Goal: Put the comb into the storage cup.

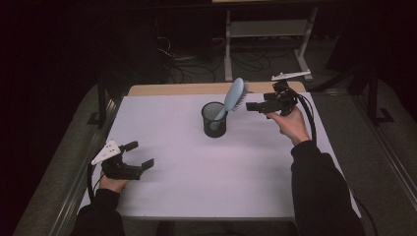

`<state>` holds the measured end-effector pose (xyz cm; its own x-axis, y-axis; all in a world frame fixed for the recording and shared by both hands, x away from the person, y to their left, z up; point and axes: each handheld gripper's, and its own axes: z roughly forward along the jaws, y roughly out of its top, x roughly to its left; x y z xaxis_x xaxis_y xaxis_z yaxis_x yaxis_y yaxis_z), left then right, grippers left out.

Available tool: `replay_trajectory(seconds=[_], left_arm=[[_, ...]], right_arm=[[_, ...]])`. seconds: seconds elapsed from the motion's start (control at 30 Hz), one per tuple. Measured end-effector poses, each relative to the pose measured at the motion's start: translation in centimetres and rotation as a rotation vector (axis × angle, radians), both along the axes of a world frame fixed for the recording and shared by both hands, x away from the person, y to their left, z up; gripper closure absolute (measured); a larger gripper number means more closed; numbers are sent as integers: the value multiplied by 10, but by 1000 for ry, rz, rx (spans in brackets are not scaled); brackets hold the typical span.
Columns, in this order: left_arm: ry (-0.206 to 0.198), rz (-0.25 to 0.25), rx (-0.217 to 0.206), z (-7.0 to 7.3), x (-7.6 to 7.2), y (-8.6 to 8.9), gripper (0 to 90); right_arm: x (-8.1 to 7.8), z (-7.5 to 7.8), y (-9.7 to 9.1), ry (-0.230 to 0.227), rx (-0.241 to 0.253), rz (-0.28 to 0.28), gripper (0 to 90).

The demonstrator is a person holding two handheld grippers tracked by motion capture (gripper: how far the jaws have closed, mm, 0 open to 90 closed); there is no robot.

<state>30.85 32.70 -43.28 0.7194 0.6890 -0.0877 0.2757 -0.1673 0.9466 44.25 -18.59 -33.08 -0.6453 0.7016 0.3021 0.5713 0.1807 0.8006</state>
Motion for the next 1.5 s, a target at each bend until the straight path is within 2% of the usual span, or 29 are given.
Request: replay_trajectory(seconds=[0.47,0.67,1.03,1.23,1.5], left_arm=[[-9,10,1,1,-1,1,0],[-7,18,-4,1,-1,2,0],[1,17,-7,0,-1,3,0],[2,24,-9,-1,-1,5,0],[1,27,-9,-1,-1,6,0]], right_arm=[[-16,-10,-18,-23,-23,-3,0],[-23,-16,-28,-17,-28,-17,0],[-36,-30,-48,-4,-18,-39,0],[-41,-35,-55,1,3,-41,0],[-47,-38,-60,1,1,-41,0]])
